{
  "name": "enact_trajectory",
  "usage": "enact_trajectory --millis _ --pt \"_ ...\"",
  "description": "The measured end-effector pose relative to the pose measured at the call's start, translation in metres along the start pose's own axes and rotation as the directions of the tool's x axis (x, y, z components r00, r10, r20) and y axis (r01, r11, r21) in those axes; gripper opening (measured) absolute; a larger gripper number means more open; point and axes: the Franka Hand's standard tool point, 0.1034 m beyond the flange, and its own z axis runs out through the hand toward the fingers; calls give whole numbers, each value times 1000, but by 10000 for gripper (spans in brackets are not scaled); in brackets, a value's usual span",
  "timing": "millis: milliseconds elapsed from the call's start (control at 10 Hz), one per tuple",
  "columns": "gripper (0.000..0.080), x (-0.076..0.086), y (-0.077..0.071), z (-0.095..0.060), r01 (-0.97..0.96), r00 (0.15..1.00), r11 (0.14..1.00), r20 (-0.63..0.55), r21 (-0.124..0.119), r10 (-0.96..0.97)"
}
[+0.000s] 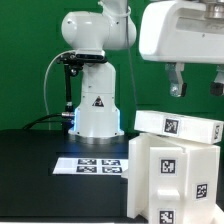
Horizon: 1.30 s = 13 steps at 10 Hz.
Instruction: Assemble cabinet
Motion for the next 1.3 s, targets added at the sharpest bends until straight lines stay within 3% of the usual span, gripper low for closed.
enact_trajectory --millis 300,500,800,1300 --pt "648 2 -1 6 83 996 996 -12 -25 -83" --pt "648 -6 4 13 106 994 994 -3 -21 -106" --pt "648 -7 -3 24 167 986 985 0 -49 -168" --pt "648 -10 -7 35 175 985 984 19 -40 -174"
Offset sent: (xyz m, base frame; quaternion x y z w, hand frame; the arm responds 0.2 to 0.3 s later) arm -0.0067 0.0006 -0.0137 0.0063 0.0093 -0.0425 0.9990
